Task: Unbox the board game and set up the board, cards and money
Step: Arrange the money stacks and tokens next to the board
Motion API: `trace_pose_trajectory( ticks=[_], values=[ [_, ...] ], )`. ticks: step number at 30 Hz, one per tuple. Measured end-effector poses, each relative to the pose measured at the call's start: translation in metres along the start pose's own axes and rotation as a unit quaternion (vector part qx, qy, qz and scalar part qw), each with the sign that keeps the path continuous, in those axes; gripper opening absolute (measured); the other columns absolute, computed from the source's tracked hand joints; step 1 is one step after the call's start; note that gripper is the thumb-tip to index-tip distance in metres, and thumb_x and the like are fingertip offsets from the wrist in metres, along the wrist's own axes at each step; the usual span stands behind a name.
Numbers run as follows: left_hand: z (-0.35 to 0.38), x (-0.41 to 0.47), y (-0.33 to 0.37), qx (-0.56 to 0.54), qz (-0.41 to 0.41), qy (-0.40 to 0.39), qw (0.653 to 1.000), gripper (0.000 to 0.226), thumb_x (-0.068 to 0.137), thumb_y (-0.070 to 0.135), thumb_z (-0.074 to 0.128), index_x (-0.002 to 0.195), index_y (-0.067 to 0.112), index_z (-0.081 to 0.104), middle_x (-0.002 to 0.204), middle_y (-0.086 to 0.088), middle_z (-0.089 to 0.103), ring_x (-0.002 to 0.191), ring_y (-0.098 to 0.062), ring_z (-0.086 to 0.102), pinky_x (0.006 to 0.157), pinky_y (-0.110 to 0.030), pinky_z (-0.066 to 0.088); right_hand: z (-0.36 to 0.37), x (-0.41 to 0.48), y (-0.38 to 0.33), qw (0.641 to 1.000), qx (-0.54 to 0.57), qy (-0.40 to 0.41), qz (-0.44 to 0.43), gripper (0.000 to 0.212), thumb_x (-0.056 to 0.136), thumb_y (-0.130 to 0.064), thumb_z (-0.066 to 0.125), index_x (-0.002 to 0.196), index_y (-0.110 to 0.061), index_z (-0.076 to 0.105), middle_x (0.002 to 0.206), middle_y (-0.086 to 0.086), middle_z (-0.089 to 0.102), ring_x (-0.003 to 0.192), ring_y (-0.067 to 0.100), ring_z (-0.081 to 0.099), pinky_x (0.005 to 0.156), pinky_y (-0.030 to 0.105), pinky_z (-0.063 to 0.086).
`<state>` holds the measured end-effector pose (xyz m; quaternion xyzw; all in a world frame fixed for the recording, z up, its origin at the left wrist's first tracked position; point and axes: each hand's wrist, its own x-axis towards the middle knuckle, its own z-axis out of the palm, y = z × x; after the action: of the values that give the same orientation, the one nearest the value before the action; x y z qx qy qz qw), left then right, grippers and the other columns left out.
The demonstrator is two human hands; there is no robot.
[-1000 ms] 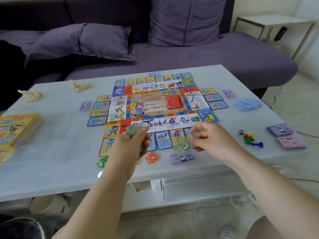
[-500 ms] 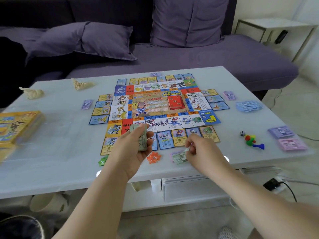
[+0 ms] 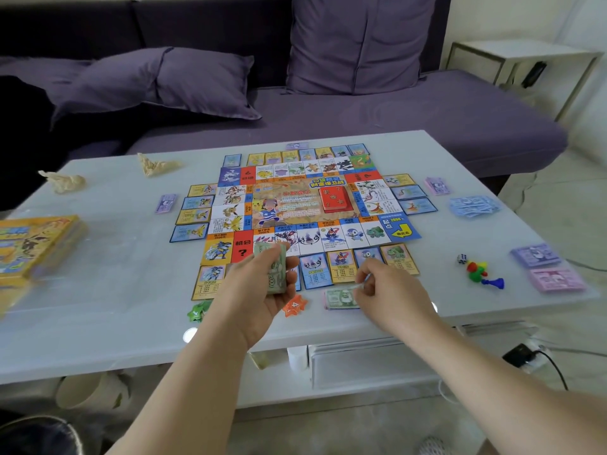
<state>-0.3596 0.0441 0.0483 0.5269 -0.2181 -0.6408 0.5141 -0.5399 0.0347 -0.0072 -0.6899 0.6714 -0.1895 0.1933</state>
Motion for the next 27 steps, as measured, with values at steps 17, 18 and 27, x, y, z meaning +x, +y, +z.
trace_pose_trajectory(
  ticks=[17, 18, 27],
  values=[
    [0.016, -0.001, -0.022, 0.101, -0.01, -0.117, 0.988, 0.008, 0.088, 0.0, 0.056, 0.093, 0.003, 0.061, 0.08, -0.007, 0.074, 0.072, -0.014, 0.071, 0.066, -0.024, 0.058, -0.03, -0.006, -0.024, 0.945, 0.326, -0.016, -0.027, 0.019, 0.088, -0.033, 0.062, 0.074, -0.02, 0.064, 0.061, -0.017, 0.06, 0.058, -0.007, 0.052, 0.059, 0.007, 0.037],
    [0.019, -0.001, -0.025, 0.118, -0.008, -0.122, 0.985, 0.01, 0.085, 0.002, 0.061, 0.095, 0.002, 0.061, 0.08, -0.008, 0.074, 0.073, -0.016, 0.071, 0.066, -0.026, 0.058, -0.029, -0.006, -0.024, 0.944, 0.327, -0.037, -0.021, 0.019, 0.085, -0.034, 0.064, 0.072, -0.021, 0.064, 0.058, -0.019, 0.06, 0.056, -0.008, 0.052, 0.057, 0.005, 0.037],
    [0.062, 0.031, -0.019, 0.192, 0.034, -0.138, 0.971, 0.005, 0.085, 0.005, 0.066, 0.087, 0.006, 0.061, 0.068, -0.006, 0.069, 0.061, -0.01, 0.068, 0.057, -0.02, 0.052, -0.046, 0.026, -0.005, 0.929, 0.368, 0.002, 0.044, 0.016, 0.084, -0.024, 0.069, 0.069, -0.021, 0.068, 0.05, -0.017, 0.058, 0.048, -0.007, 0.049, 0.058, 0.015, 0.034]
  ],
)
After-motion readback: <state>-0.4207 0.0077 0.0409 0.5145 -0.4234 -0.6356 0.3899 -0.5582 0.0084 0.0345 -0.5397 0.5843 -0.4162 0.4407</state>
